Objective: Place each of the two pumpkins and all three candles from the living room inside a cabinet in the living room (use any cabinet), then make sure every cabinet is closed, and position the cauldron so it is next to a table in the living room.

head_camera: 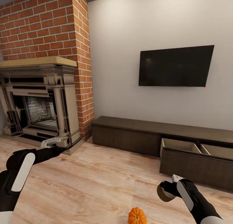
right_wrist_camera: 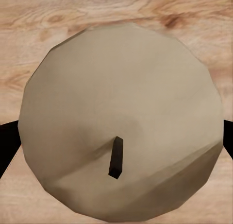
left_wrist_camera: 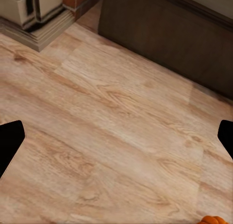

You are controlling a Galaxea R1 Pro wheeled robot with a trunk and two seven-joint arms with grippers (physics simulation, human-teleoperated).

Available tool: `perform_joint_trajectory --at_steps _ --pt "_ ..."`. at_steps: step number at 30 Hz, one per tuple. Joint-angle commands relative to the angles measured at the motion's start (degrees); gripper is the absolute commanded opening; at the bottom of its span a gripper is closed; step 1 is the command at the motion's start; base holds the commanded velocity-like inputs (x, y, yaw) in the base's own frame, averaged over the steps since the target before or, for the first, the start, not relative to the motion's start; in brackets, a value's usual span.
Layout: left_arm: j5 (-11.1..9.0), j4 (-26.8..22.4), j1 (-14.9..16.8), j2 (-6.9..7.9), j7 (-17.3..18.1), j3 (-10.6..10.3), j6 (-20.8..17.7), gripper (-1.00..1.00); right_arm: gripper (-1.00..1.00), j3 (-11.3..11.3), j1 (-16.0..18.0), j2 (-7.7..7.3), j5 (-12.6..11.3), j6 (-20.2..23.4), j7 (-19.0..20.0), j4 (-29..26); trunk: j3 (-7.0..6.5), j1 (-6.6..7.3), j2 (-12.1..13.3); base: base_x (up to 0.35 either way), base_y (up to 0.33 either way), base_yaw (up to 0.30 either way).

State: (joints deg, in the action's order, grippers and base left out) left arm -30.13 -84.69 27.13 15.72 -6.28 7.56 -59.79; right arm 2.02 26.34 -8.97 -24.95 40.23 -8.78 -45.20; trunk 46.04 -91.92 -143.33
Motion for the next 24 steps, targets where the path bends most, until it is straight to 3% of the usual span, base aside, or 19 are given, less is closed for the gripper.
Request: perform_joint_trajectory --at_steps 1,11,24 --pt "-0.6 0.0 0.0 0.01 -0.6 0.0 -0.2 1.0 -1.0 0.0 0.0 0.0 -0.7 0.2 -0.5 -0.1 0.07 0.01 0.0 0.002 0.204 0.0" --pt "-0.6 0.1 0.0 0.01 -0.6 0.0 -0.2 1.0 -1.0 0.0 0.0 -0.15 -0.7 0.2 -0.5 -0.1 0.07 0.01 0.0 0.0 0.261 0.0" --pt "-0.8 0.4 0.0 0.01 -0.6 0.1 -0.2 1.0 -1.0 0.4 0.0 -0.03 -1.4 0.4 -0.5 -0.2 0.69 0.01 0.0 0.0 0.087 0.0"
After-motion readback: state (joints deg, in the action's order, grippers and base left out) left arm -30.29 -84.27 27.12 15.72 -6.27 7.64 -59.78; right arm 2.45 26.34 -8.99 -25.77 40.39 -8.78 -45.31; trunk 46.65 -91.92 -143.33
